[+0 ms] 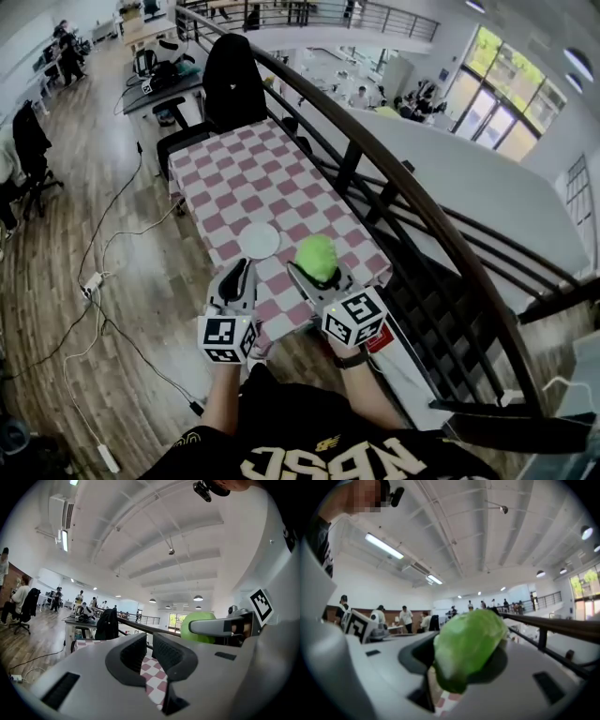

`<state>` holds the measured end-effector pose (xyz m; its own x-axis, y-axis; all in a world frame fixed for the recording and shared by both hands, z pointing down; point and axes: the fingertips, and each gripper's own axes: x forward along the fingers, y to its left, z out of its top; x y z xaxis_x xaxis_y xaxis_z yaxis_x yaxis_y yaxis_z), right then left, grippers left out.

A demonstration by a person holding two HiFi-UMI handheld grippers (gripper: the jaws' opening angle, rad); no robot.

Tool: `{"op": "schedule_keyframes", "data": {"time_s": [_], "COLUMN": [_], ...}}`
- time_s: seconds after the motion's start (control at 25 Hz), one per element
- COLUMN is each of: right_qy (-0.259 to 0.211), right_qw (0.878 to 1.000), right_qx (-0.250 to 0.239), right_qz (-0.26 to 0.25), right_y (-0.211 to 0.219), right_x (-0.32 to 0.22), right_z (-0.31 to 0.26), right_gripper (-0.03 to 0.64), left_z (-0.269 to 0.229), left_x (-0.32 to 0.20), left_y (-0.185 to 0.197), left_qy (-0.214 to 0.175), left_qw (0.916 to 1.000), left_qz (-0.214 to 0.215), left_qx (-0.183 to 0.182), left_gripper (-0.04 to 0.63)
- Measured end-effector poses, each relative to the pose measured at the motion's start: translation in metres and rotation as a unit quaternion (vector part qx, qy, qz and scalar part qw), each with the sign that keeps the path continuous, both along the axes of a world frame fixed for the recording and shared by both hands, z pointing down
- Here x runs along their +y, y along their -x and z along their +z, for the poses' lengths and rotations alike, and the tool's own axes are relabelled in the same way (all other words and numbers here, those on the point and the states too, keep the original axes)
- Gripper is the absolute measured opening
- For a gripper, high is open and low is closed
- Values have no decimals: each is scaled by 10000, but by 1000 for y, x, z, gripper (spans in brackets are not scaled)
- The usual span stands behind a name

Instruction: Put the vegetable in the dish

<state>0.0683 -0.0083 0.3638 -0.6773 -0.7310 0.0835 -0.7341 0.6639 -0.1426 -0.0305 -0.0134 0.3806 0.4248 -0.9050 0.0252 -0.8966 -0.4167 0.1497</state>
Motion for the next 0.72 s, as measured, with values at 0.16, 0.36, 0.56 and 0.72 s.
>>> {"op": "schedule_keyframes", "data": {"time_s": [0.16,0.36,0.56,0.72], "right_qy": [208,706,1297,1593], "right_qw": [9994,9959,9900,9849], "right_qx": [47,42,147,195], "right_qz": [-272,-558,-543,-644], "right_y": [47,77,86,90], "right_x": [-38,-62,-84,-108], "right_z": [17,55,103,139], "right_gripper": [186,186,186,186], "left_z": [17,44,75,103], "left_x": [-31,-62,-74,-91], "left_y": [36,72,89,100], "left_qy": [166,406,752,986], "left_qw": [9997,9986,9967,9945], "left_qz": [45,-1,23,-92], "left_qx": [159,327,291,344], "left_gripper": [60,60,60,60]}}
